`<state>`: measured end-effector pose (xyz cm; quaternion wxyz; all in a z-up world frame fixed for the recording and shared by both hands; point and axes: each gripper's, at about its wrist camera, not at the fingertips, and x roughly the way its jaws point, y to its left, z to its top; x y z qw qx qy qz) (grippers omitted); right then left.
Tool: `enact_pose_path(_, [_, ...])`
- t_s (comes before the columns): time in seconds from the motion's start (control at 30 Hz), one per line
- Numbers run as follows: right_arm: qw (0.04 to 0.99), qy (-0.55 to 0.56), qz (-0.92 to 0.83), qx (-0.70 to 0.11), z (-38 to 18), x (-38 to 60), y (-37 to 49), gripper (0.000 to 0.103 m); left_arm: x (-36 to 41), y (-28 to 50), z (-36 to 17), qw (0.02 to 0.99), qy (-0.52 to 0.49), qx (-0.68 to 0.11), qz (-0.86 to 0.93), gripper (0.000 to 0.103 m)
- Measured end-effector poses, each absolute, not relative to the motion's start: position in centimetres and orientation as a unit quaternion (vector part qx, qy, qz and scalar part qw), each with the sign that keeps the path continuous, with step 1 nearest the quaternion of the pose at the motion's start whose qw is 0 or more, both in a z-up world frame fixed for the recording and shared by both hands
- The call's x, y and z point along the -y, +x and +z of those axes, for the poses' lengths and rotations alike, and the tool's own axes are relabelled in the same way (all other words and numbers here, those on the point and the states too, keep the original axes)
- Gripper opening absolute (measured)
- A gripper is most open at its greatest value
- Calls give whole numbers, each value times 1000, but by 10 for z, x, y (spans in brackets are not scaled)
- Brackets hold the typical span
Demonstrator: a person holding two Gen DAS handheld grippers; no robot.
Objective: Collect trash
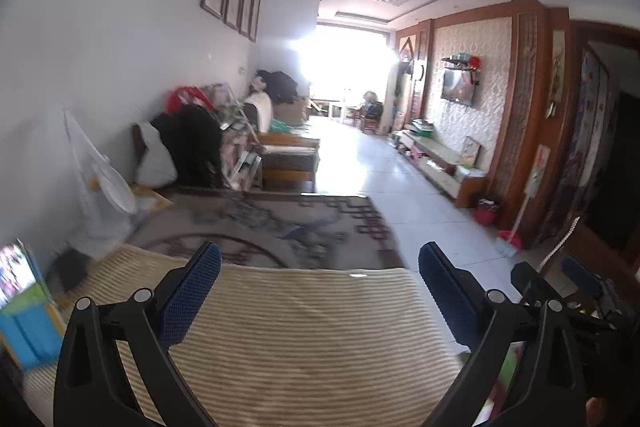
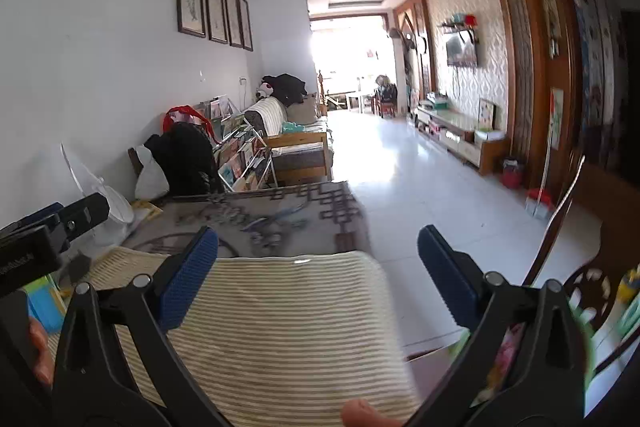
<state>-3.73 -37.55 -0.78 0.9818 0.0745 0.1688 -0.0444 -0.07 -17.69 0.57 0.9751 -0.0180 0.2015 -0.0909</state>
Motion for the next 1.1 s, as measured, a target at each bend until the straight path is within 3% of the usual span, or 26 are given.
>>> enact_pose_path(0.37, [980,38,-46,-191,-10,311,-20,98,109,24,-4,969,-26,-239,-60,95])
enact_pose_path(1.1, [978,21,-53,-201,-10,279,4,98,88,46,-12,965,-26,-256,-57,95])
